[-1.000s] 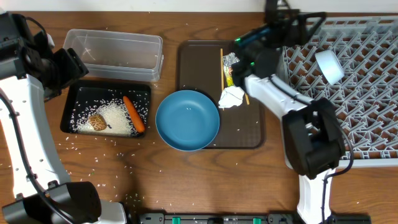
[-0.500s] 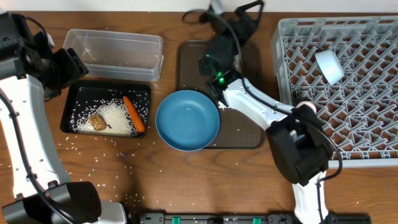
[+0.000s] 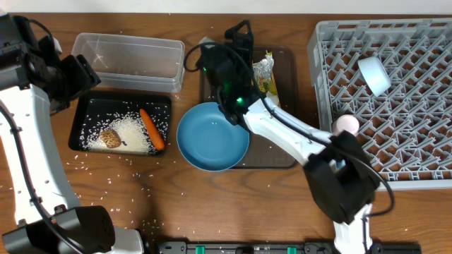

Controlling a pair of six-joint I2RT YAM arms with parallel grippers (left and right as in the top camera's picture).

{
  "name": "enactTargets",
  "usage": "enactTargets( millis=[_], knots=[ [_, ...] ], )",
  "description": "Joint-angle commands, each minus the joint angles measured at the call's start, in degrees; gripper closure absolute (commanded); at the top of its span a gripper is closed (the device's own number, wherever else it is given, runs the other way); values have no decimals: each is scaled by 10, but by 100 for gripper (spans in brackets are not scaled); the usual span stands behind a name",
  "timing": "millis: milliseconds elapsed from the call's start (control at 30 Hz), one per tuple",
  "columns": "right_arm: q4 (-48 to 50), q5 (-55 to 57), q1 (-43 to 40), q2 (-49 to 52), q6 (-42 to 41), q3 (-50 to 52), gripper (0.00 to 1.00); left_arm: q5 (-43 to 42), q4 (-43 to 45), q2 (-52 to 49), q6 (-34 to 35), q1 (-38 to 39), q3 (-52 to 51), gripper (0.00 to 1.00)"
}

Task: Sort waste into correct bins and load items into the dishwasher rack
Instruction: 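Lower the right gripper to the teal bowl's rim and grasp it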

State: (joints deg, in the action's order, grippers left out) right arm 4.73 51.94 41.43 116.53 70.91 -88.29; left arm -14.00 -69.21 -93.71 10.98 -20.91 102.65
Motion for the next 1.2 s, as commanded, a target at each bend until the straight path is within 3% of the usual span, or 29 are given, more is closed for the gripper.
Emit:
enactTargets(
  millis=[0,233,367,567,733,933,1067,1167],
  knots=[
    [-54,-129,-3,-90,-193,-7,12,-4,-2,-6,7,-1,-3,27],
    [-184,-341,-41,-191,-465,-7,13,-4,-2,-6,7,-1,-3,28],
    [-245,-477,-70,-204,-603,-7,20,-4,-2,-6,8,-1,-3,27],
    [-332,-508,-107,-186,-754,-6,25,-6,-2,-6,8,-1,-3,28],
    [-395,-556,-110,-163,-792,-6,25,-5,-2,-6,8,-1,-3,28],
    [-456,-559,-106,-121,-792,-6,6,-5,-2,-6,7,-1,-3,27],
    [-469,-560,-106,-75,-791,-6,20,-5,-2,-6,8,-1,-3,27],
    [-481,-583,-107,-37,-790,-6,35,-5,-2,-6,7,-1,-3,27]
  ],
)
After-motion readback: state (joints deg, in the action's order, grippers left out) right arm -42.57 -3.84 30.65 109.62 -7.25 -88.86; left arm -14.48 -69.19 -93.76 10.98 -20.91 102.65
